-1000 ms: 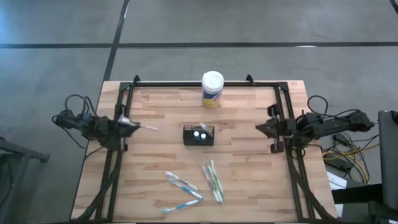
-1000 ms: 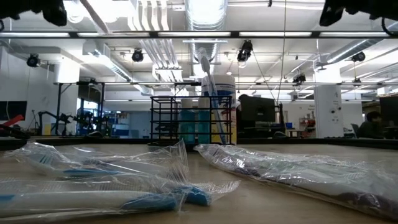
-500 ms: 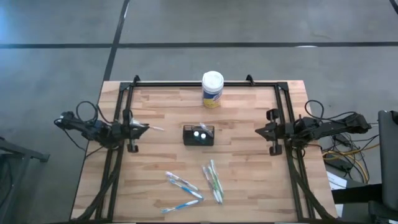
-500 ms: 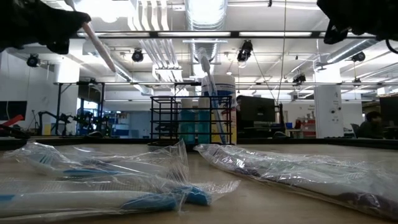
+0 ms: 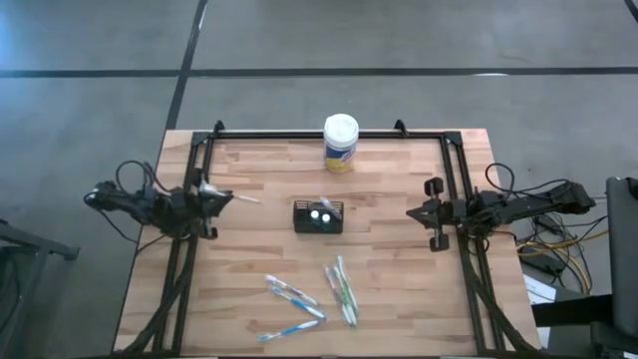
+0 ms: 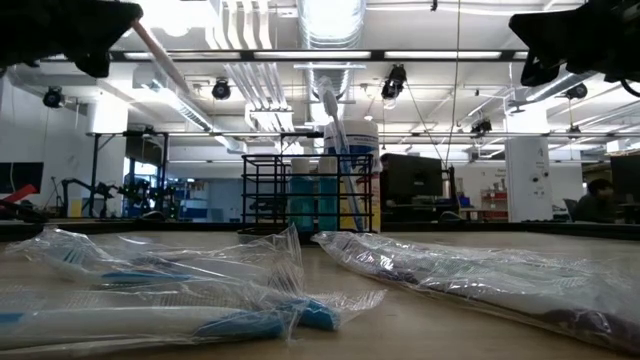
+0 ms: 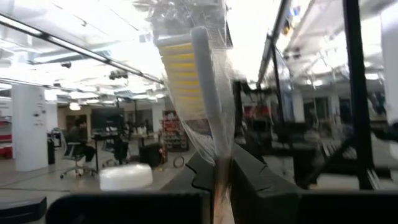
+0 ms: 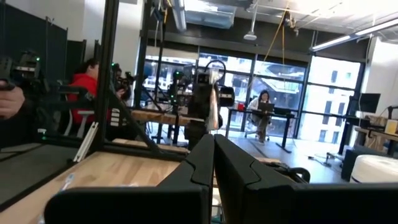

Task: Pick & Place toothbrushing station
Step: Put the orange toothbrush into the black wire organizer

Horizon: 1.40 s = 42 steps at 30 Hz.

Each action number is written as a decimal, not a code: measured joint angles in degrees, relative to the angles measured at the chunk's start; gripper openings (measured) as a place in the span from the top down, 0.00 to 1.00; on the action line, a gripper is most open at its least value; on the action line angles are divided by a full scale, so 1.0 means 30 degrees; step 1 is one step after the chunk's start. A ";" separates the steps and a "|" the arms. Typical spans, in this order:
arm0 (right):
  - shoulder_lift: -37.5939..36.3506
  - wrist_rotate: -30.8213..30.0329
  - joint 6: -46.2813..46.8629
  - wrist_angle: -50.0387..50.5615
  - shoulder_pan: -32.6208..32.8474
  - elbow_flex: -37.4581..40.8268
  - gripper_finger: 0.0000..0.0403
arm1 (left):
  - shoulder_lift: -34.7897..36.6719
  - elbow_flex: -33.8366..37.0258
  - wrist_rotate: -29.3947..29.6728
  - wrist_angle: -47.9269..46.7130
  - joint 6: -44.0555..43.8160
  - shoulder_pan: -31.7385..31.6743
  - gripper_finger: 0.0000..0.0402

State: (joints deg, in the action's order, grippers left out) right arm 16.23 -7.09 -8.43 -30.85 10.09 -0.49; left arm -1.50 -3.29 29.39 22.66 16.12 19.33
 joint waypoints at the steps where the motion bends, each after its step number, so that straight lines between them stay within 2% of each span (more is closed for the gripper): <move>1: -0.0007 -0.0007 -0.0048 -0.0007 0.0000 0.0000 0.98 | -0.0213 -0.0235 0.0006 0.0026 0.0009 -0.0135 0.95; 8: -0.0007 -0.0197 -0.0364 -0.0386 0.0007 -0.0007 0.98 | -0.3121 -0.1345 -0.0782 0.1076 0.0096 -0.1065 0.95; 15: 0.0015 -0.0197 -0.0709 -0.0422 0.0007 -0.0007 0.98 | -0.8060 -0.2278 -0.1794 0.3403 -0.0254 -0.2293 0.95; 21: 0.0022 -0.0189 -0.0697 -0.0417 0.0007 -0.0007 0.98 | -1.1980 -0.3459 -0.2622 0.3674 -0.0898 -0.3816 0.95; 27: 0.0022 -0.0189 -0.0703 -0.0407 0.0000 -0.0007 0.98 | -1.5101 -0.4193 -0.5191 0.4407 -0.1932 -0.5533 0.95; 34: 0.0027 -0.0189 -0.0692 -0.0371 0.0000 -0.0007 0.98 | -1.7425 -0.5033 -0.6809 0.6302 -0.1907 -0.6424 0.95; 42: 0.0125 -0.0182 -0.0689 -0.0377 0.0000 -0.0015 0.98 | -2.0076 -0.6349 -0.7492 0.5972 -0.2029 -0.7255 0.95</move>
State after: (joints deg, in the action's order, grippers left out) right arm 16.60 -7.64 -10.50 -31.98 10.09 -0.54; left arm -61.73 -22.34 6.92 40.58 10.03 -2.44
